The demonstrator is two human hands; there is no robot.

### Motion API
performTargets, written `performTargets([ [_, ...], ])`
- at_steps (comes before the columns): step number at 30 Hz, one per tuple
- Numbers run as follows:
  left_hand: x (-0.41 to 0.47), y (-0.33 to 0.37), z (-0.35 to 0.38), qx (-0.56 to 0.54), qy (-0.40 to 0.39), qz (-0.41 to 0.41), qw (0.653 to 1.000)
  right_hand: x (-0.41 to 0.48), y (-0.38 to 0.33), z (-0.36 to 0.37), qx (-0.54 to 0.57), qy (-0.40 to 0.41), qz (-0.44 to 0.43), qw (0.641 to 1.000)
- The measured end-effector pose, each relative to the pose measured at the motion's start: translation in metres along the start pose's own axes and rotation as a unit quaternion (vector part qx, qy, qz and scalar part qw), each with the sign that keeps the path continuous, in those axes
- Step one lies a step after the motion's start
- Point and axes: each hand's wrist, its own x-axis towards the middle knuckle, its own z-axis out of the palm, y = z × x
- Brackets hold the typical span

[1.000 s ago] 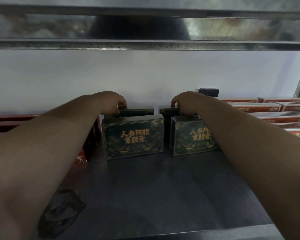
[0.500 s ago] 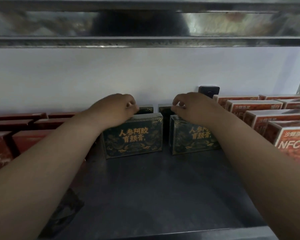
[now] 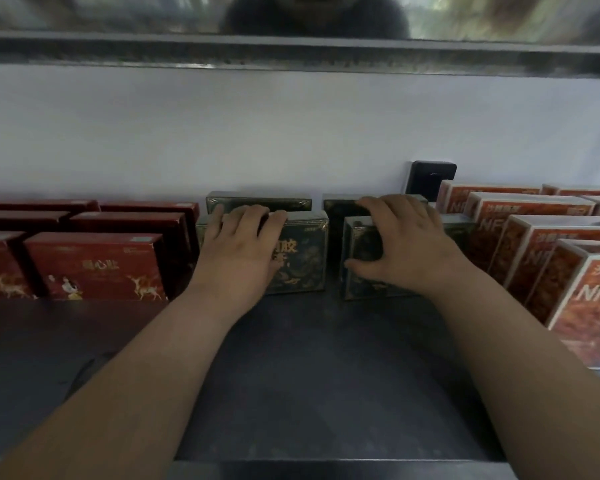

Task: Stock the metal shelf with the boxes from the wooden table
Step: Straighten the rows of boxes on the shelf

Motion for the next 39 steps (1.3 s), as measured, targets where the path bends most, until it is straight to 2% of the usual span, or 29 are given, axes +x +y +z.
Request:
performTargets([
  [4,-0.007,-0.004,0.001,-0.006,0.011,-0.005,1.000,-0.001,-0.001,-0.007,-0.001,-0.029,0.033,0.999],
  [18,-0.013,-0.011,0.005,-0.027,0.005,-0.049,0.998,-0.002,-0.015,0.016,-0.045,0.067,0.002,0.997],
  [39,-0.010,-0.014,0.015,-0.009,0.032,-0.040,0.999,0.003,-0.013,0.017,-0.021,0.069,0.008,0.997],
])
